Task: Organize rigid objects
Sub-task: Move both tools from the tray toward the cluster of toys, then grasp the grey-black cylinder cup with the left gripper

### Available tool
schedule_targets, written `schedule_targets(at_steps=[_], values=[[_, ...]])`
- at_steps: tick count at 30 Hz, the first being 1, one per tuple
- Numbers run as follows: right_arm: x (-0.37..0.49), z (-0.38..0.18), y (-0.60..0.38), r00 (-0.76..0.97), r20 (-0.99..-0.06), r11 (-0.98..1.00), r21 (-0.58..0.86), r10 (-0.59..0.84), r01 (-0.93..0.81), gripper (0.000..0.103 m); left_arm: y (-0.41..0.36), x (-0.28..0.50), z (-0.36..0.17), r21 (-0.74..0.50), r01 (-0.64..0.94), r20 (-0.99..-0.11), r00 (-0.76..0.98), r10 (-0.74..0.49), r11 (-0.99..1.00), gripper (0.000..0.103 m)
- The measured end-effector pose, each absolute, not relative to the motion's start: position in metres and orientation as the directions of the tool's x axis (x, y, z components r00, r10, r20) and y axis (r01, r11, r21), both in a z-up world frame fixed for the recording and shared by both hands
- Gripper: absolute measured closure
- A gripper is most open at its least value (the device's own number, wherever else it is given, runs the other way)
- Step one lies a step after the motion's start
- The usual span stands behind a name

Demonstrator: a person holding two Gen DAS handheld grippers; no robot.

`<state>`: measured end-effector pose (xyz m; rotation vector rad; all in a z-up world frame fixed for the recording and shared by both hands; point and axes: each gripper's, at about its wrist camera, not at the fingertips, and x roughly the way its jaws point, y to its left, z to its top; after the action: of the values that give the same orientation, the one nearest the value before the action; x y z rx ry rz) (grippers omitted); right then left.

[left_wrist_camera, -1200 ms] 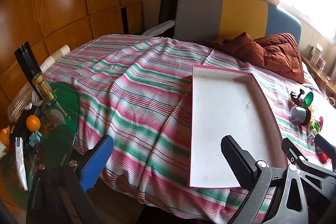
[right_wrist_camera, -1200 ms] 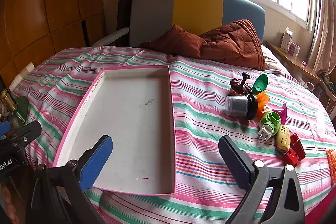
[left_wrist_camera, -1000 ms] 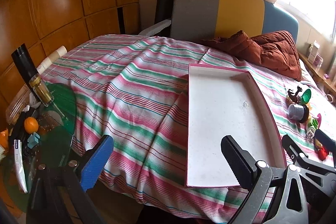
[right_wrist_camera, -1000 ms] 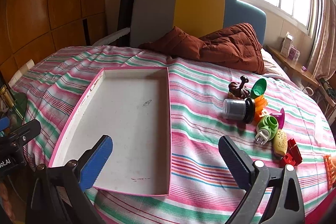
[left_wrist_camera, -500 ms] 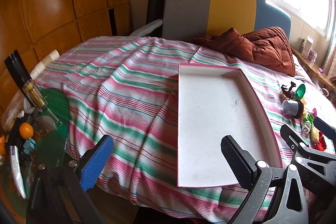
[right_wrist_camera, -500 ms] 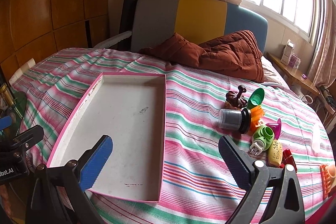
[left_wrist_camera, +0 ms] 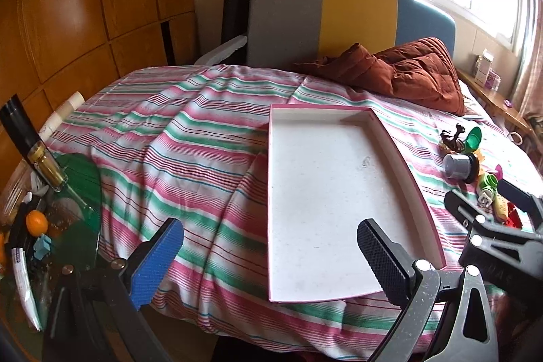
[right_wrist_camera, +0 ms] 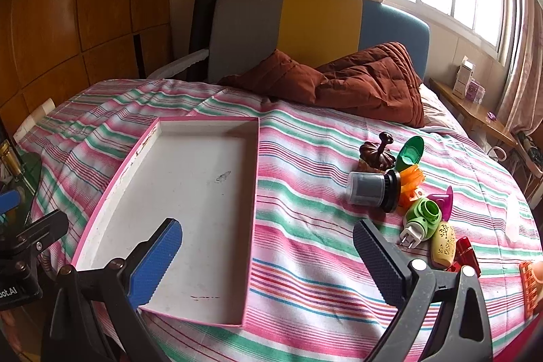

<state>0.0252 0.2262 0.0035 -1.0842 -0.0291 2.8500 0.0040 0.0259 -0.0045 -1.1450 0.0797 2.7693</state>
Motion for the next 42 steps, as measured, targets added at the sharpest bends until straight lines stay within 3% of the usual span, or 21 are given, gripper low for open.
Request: schedule_targets(at_steps=[14,25,30,39,42], values=[[0.017,0.017,0.310,-0.727,-0.672,-0.981,0.004,0.140,-0.193,0.000,0.046,-0.003,-0.010,-0.002,-0.215,-0.735,-0.662,0.147,-0.977,0.000],[0.027,0.010,0.473,-0.684,-0.679,-0.878,0.123,0.266,-0.463,0.000,0.076,-0.013,0.000,-0.136,-0.345,-0.716,-0.614,0.332,-0.929,0.000],[0.039,-0.002,0.513,-0.682,-0.705,-0.773,0.317,0.196,-0.550,0.000,0.113,-0.021,0.007,-0.176,-0.423,-0.713,-0.568,0.411,-0.889,0.000],[0.044,0.003,0.520,-0.703,-0.687,-0.735,0.380,0.183,-0.562,0.000,0.206,-0.044,-0.002,-0.208,-0.555,-0.758,-0.429,0.492,-0.805,0.000],[0.046,0.005,0.522,-0.719,-0.673,-0.729,0.403,0.173,-0.553,0.000,0.240,-0.046,-0.003,-0.156,-0.599,-0.771,-0.423,0.475,-0.785,0.000]])
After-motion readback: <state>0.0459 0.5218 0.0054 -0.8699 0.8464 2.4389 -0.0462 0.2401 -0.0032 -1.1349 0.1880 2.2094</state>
